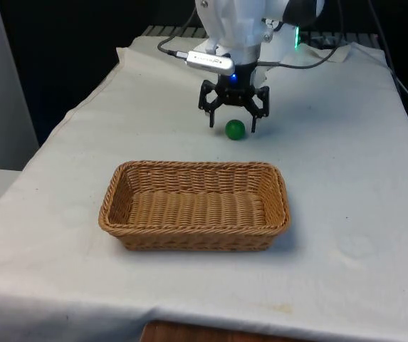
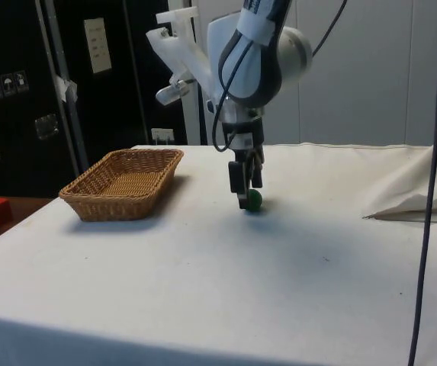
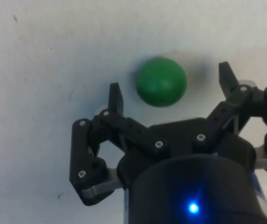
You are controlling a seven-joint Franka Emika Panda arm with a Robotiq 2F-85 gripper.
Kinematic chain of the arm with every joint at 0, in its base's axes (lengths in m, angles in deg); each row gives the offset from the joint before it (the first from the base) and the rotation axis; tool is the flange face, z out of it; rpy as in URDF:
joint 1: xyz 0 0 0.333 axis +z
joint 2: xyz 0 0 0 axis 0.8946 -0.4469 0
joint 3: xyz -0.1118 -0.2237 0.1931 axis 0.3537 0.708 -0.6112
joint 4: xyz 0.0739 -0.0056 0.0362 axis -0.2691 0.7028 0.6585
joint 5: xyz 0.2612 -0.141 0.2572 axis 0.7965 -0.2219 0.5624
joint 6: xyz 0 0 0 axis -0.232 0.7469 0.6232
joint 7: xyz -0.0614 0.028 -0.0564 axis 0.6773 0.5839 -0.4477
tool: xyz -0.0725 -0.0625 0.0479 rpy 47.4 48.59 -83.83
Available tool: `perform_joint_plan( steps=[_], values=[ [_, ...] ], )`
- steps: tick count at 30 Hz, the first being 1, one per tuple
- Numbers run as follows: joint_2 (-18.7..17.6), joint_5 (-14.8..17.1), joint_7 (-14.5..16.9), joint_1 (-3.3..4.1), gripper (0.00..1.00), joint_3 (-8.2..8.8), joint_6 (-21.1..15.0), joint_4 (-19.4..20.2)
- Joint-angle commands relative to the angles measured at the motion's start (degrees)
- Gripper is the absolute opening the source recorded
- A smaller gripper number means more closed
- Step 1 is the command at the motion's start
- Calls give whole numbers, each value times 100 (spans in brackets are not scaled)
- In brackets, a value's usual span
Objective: Pick up the ball and place it into the basket.
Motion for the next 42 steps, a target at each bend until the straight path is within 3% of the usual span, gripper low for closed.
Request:
perform_joint_plan(
  steps=[1,2,4,5,6,9,11,12,13,14,19,21,22,26,28,29,30,37,38,39,42],
  values=[
    [-17,6,6,0,100,0,-17,0],
    [11,132,115,-86,100,-103,-69,0],
    [-6,132,115,-86,91,-97,-74,-6],
    [-11,132,115,-86,83,-97,-74,-6],
    [-23,132,115,-86,63,-97,-80,-11],
    [-29,126,115,-92,33,-97,-80,-11],
    [-34,126,115,-92,15,-97,-80,-11],
    [-63,17,17,-17,7,0,-29,-17],
    [-34,126,115,-92,7,-97,-86,-11],
    [-34,126,115,-92,2,-97,-86,-11],
    [-40,126,115,-92,2,-92,-86,-11],
    [-63,17,17,-17,2,0,-29,-23],
    [29,46,69,-40,2,-17,-23,-11],
    [206,-92,-6,29,2,115,80,-11],
    [286,-149,-29,34,2,149,143,-17],
    [246,-46,29,-17,2,63,92,-23],
    [367,-195,-52,46,2,172,201,-29],
    [665,-516,-229,34,2,246,453,-120],
    [670,-372,-115,-11,2,166,372,-69],
    [699,-550,-252,29,2,252,493,-143],
    [785,-619,-286,23,2,258,613,-223]
  ],
)
